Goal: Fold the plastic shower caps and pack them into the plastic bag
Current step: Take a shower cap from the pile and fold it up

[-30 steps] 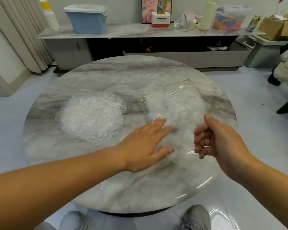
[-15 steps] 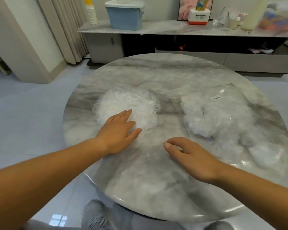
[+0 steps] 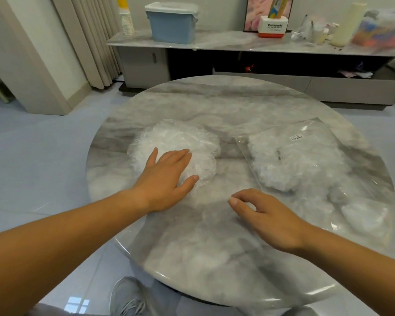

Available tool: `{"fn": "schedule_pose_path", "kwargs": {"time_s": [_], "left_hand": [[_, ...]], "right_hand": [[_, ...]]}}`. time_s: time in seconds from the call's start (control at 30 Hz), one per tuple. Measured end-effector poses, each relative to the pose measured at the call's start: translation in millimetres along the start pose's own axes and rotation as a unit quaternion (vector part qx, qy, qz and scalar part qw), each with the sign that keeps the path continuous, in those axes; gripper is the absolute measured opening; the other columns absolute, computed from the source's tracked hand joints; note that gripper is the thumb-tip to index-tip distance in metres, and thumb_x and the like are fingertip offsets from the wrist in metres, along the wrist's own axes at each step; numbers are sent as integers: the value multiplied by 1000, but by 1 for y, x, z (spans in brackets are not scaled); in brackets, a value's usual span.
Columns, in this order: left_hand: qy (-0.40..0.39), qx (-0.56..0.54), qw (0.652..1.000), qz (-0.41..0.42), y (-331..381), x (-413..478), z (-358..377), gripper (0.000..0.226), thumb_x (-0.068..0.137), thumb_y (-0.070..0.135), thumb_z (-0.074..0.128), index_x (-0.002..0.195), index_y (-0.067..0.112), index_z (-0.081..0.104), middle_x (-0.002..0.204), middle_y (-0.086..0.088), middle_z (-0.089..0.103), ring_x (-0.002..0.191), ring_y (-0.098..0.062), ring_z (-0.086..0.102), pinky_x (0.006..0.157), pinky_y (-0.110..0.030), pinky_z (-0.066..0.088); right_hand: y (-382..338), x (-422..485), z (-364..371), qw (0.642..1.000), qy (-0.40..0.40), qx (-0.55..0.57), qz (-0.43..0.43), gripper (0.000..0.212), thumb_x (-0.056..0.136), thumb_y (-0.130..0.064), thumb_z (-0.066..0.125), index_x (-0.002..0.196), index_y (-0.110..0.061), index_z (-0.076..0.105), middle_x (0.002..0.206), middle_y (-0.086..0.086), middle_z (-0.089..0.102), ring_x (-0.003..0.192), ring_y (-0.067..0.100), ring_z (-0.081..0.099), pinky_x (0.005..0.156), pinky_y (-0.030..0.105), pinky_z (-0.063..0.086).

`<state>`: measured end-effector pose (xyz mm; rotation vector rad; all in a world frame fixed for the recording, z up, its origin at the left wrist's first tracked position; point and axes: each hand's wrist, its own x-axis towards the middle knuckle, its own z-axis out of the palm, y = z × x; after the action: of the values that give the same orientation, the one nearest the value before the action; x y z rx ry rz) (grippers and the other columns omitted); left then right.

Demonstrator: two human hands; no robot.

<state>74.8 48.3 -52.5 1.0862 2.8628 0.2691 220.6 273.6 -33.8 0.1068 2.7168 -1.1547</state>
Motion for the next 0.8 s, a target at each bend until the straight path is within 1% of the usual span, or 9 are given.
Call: {"fn": "schedule_pose_path", "kwargs": {"time_s": [0.1,0.2,0.27,0.37,0.43,0.5,0.57,0.67,0.8], "left_hand": [[49,40,992,112,9,-18,-4,77,98,63,20,158,15,31,165,-1,28,152,-17,22,127,-39,6],[51,61,973,217,28,-54,2,68,101,58,33,150,12,45,157,-8,42,145,-23,39,120,-42,31],[25,72,962,262,38,-78,14,64,101,59,36,144,15,54,153,-7,49,139,-22,47,114,-39,40],[-20,48,955,294,42,-102,30,57,102,59,38,139,20,57,149,0,53,133,-17,52,109,-33,43],[-41,31,953,299,41,-107,33,53,102,55,39,139,22,57,145,3,55,129,-14,54,107,-31,45],[-61,-10,955,290,41,-106,33,49,102,51,41,140,24,55,145,6,54,129,-13,53,106,-30,47],[-83,-90,959,254,39,-101,30,49,101,50,45,141,25,55,144,11,55,128,-9,52,103,-27,47],[-58,-232,960,146,33,-91,27,43,94,46,62,133,26,65,130,15,64,119,2,56,101,-19,46],[-55,-382,922,-16,28,-82,26,26,85,31,80,110,34,74,107,19,71,103,-1,64,91,-26,55]], "right_hand": [[6,-3,-1,996,70,-11,-49,40,96,-60,39,118,-37,64,131,-28,51,123,-11,46,104,20,42],[10,-11,0,978,143,-67,-135,45,94,-61,42,125,-34,61,147,-20,40,140,-4,30,108,12,26],[15,-17,3,966,147,-105,-186,48,93,-58,50,129,-28,59,150,-12,41,142,5,32,112,20,29],[20,-22,13,944,138,-182,-237,55,92,-56,59,132,-20,59,150,-1,45,143,19,37,115,37,34],[17,-24,19,934,147,-205,-252,54,90,-54,63,130,-18,61,151,3,46,145,23,36,117,39,30],[13,-25,22,935,136,-188,-268,47,90,-53,63,122,-19,65,143,1,52,139,19,43,114,33,33],[14,-27,24,951,75,-157,-256,43,92,-59,58,112,-23,69,123,-9,62,122,7,54,103,27,43],[18,-27,30,983,-36,-90,-156,43,89,-69,51,103,-32,68,100,-19,65,98,1,60,88,27,51],[18,-20,33,996,-23,-1,-86,31,85,-62,65,94,-33,68,91,-16,69,89,4,65,81,21,52]]}}
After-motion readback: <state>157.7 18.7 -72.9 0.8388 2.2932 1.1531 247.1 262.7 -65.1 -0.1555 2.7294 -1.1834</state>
